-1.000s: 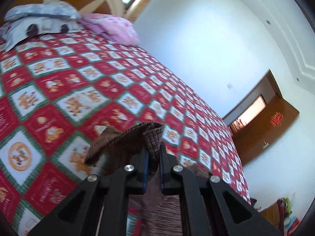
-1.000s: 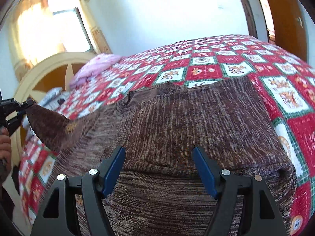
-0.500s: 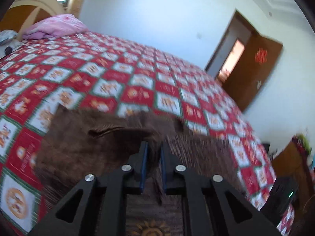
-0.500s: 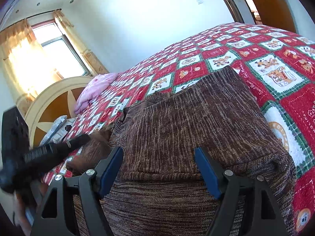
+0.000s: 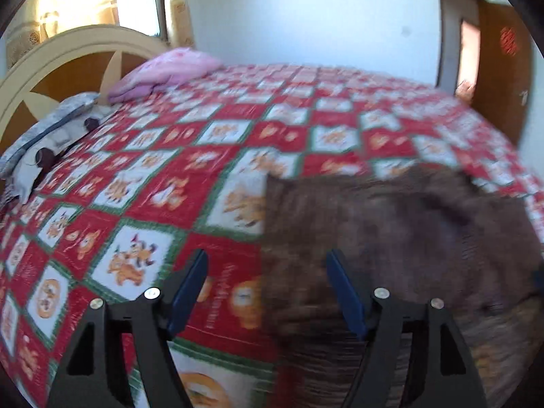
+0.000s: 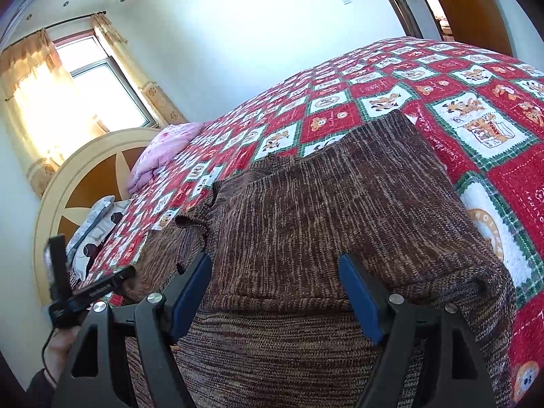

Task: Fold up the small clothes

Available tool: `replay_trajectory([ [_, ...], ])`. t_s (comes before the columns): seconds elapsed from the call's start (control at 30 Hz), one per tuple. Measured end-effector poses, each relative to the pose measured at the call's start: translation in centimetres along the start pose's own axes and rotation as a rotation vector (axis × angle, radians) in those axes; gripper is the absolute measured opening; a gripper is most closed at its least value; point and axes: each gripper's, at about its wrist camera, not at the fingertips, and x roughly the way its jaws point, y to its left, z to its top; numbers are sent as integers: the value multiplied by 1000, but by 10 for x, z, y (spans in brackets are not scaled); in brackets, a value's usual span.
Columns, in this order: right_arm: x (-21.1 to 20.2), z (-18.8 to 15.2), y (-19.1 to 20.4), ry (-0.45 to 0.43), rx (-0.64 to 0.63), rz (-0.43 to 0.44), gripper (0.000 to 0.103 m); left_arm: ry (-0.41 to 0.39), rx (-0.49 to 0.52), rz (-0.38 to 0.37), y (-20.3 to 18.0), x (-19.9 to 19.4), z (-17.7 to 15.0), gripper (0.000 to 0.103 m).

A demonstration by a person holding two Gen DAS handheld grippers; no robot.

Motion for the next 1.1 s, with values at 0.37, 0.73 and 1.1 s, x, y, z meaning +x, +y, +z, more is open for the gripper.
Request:
replay_trajectory([
  [0.37,29,6,78,128,-259,-117,78,84,-59,-143,15,13,-21,87],
  [0.73,146,69,88,231,-132,-267,78,47,-77,-216,17,18,-23,98],
  [1.1,68,23,92,301,-180,-75,63,1,-157,-325,32,15,-25,101],
])
